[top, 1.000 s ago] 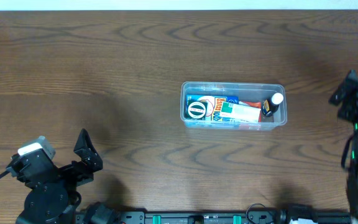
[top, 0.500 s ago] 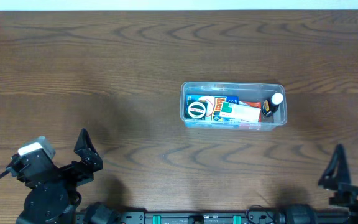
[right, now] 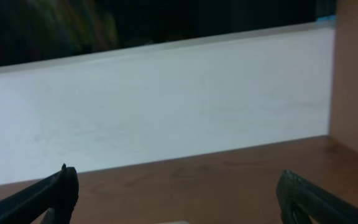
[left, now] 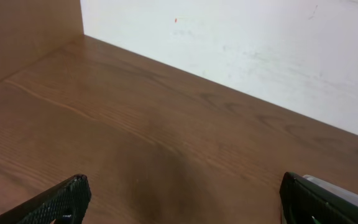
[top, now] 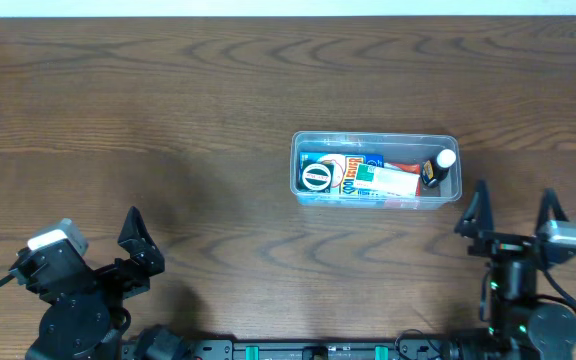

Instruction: Pack container

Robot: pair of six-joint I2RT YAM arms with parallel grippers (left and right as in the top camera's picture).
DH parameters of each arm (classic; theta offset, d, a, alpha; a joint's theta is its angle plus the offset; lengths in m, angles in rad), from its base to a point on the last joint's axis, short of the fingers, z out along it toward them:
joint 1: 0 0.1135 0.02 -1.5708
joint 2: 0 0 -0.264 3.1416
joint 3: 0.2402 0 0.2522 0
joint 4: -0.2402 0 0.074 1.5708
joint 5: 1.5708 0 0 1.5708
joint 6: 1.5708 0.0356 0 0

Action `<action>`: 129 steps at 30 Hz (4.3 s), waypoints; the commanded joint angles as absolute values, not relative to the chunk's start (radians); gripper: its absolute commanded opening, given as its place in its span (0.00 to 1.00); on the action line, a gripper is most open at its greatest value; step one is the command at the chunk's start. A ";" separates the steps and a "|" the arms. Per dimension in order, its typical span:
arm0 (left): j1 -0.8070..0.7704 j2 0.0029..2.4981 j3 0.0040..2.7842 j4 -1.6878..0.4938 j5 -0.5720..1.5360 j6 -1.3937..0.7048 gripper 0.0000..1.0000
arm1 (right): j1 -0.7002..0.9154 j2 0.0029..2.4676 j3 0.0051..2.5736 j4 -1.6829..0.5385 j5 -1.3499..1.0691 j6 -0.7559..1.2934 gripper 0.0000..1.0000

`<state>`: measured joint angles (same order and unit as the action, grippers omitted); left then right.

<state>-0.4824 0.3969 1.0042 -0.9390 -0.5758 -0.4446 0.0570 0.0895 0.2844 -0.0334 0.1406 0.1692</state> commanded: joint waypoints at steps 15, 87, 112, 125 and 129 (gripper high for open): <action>-0.478 0.399 1.005 -0.942 -0.588 -0.443 0.98 | 0.053 0.005 0.005 0.079 0.036 0.186 0.99; -0.409 0.062 0.089 -0.036 -0.283 -0.529 0.98 | 0.053 0.007 0.006 -0.072 0.026 0.118 0.99; -0.233 0.001 0.004 -0.058 -0.138 -0.261 0.98 | 0.053 0.006 0.006 -0.072 0.026 0.118 0.99; -0.160 0.001 0.004 -0.069 0.019 0.081 0.98 | 0.053 0.006 0.006 -0.072 0.026 0.118 0.99; -0.160 0.001 0.004 -0.069 0.019 0.089 0.98 | 0.053 0.006 0.006 -0.072 0.026 0.118 0.99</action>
<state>-0.1646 0.0109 0.0322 -0.0444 -0.0128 0.0097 0.0566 0.0120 0.0078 -0.0677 0.0315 0.1280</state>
